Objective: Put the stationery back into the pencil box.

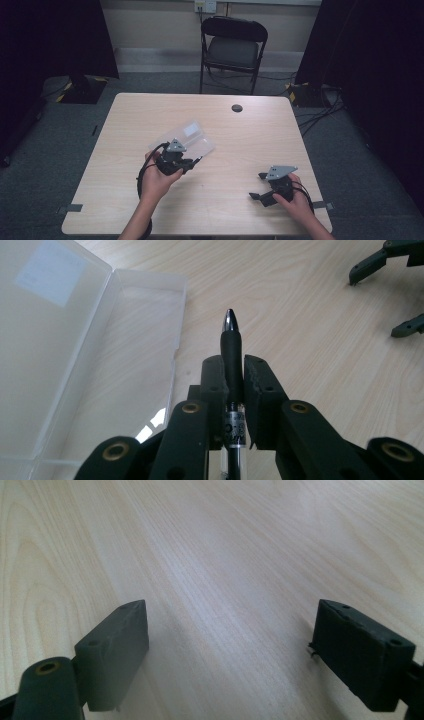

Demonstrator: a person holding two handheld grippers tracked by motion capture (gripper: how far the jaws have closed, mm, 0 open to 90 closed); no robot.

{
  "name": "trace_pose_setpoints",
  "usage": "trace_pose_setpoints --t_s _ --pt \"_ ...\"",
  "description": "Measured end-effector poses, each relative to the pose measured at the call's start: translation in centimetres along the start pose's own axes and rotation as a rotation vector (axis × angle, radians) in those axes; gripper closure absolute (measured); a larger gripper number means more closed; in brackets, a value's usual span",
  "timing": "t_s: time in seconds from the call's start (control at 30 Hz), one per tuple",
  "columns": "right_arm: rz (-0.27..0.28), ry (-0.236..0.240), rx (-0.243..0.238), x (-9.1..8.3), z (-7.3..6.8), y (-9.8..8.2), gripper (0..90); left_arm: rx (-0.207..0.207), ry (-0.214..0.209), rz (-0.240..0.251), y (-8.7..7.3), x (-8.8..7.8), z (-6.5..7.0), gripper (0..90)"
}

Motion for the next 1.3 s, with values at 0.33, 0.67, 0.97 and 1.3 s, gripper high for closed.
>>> trace_pose_setpoints --t_s 0.33,0.67,0.97,1.3 --pt "0.0 -0.001 0.001 0.0 0.0 0.0 14.2 0.019 0.013 -0.031 0.6 0.2 -0.9 80.1" --pt "0.0 -0.001 0.001 0.0 0.0 0.0 14.2 0.006 0.025 -0.02 1.4 0.8 -1.6 80.2" --pt "0.0 -0.001 0.001 0.0 0.0 0.0 14.2 0.0 0.036 -0.026 1.8 1.5 -2.6 80.2" --pt "0.0 -0.001 0.001 0.0 0.0 0.0 14.3 -0.015 0.057 -0.023 2.5 2.1 -3.8 80.1"
Point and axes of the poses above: each handheld gripper's, and its own axes: x roughly forward along the jaws, y roughly out of its top, z roughly to its right, the point moved 10 cm from there along x, roughly forward along the jaws, and after that the axes turned 5 degrees about x, right-handed, at the moved point
